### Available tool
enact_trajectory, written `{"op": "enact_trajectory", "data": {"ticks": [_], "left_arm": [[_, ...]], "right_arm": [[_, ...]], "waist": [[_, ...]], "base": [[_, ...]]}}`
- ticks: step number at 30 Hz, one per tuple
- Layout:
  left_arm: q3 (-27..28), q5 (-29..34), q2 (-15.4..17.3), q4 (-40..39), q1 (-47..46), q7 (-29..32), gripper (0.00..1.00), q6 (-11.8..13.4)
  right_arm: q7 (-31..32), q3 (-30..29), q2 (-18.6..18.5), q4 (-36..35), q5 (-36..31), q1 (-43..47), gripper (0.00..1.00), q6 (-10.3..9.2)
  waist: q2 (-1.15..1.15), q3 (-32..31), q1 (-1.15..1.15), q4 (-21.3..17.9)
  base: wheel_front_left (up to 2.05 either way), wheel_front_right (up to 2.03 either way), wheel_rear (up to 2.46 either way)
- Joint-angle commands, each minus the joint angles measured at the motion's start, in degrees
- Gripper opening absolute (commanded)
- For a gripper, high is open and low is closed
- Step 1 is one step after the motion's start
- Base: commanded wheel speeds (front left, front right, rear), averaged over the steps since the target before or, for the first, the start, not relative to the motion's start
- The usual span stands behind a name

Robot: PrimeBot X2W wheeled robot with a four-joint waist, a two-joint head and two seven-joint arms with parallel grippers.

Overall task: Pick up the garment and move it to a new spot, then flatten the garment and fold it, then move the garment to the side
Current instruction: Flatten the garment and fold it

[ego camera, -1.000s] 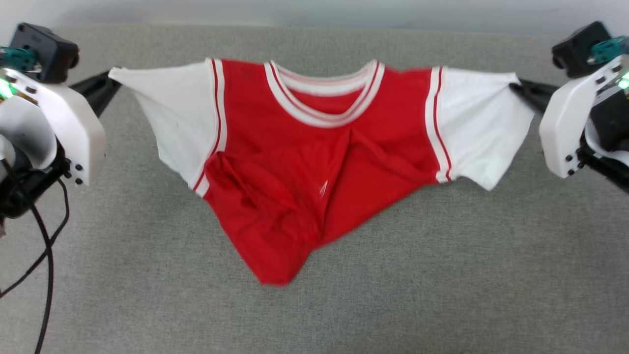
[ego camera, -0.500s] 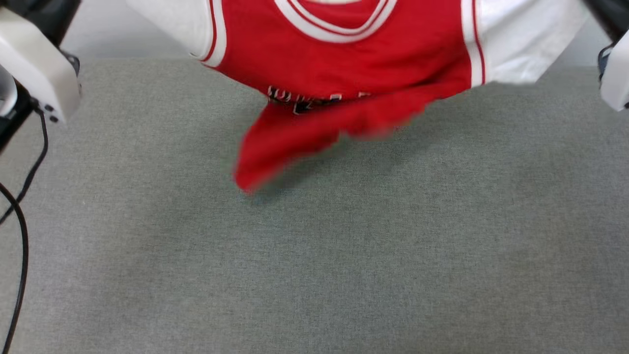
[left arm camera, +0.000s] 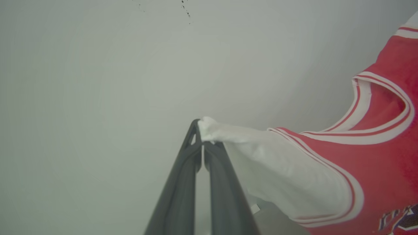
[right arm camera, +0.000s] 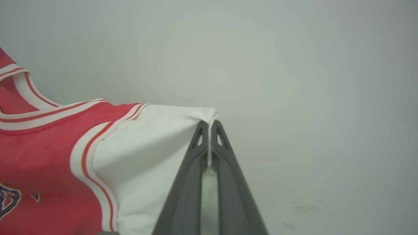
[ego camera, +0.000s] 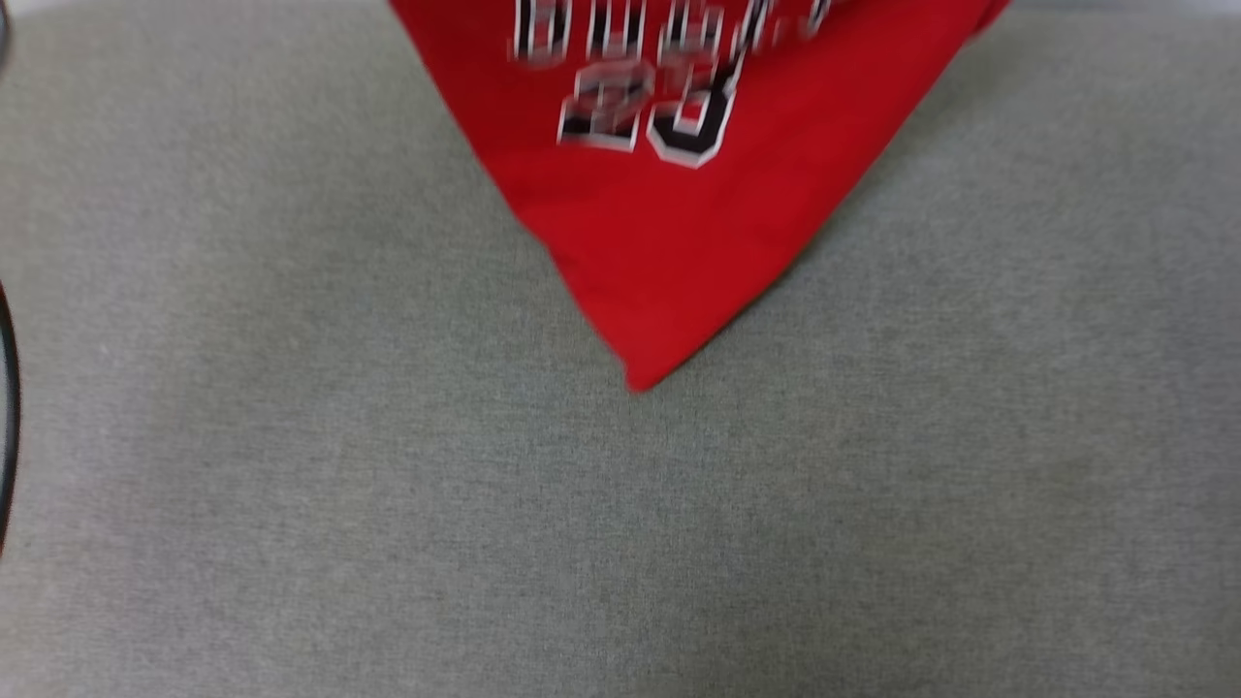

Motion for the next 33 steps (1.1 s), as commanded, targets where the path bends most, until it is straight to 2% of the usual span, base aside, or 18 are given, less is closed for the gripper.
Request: {"op": "enact_trajectory", "data": {"ticks": [1,4,5,8,12,17,24,33], "left_arm": [[0.9,0.7,-1.7,2.7,-4.1,0.1,0.00,-0.9],[1.8,1.8,-3.0,5.7,-8.6,-0.2,0.00,-1.8],[2.6,2.7,-4.7,9.0,-12.8,-1.2,0.00,-2.5],[3.6,4.2,-6.9,13.4,-18.2,-2.8,0.00,-3.3],[4.6,5.3,-9.4,18.4,-24.4,-5.2,0.00,-4.5],[4.9,6.6,-10.9,23.1,-29.2,-7.9,0.00,-5.6],[3.4,6.3,-12.2,27.3,-27.6,-9.8,0.00,-6.9],[2.1,3.1,-11.7,30.1,-15.0,-14.3,0.00,-7.4]], "right_arm": [[-0.4,-0.8,1.5,1.9,-1.9,-4.8,0.00,-0.10],[-0.8,-1.2,2.6,3.9,-3.5,-9.4,0.00,-0.11],[-2.2,-1.9,3.6,6.1,-5.5,-14.1,0.00,-0.11],[-4.6,-2.8,5.7,10.1,-8.3,-20.3,0.00,-0.10],[-7.9,-3.7,7.3,15.3,-11.2,-27.9,0.00,-0.11],[-11.5,-3.8,8.9,21.4,-12.9,-34.0,0.00,-0.11],[-15.9,-0.5,10.4,27.5,-11.4,-35.1,0.00,-0.11],[-22.9,7.3,11.0,31.0,-6.3,-25.6,0.00,-0.11]], "waist": [[0.00,5.7,0.00,0.0],[0.00,8.2,0.00,-0.1],[0.00,10.2,0.00,-0.3],[0.00,12.2,0.00,-0.5],[0.00,13.3,0.00,-0.7],[0.00,13.5,0.00,-0.5],[0.00,14.1,0.00,0.0],[0.00,12.9,0.00,-0.2]], "base": [[0.00,0.00,0.00],[0.00,0.00,0.00],[0.00,0.00,0.00],[0.00,0.00,0.00],[0.00,0.00,0.00],[0.00,0.00,0.00],[0.00,0.00,0.00],[0.00,0.00,0.00]]}}
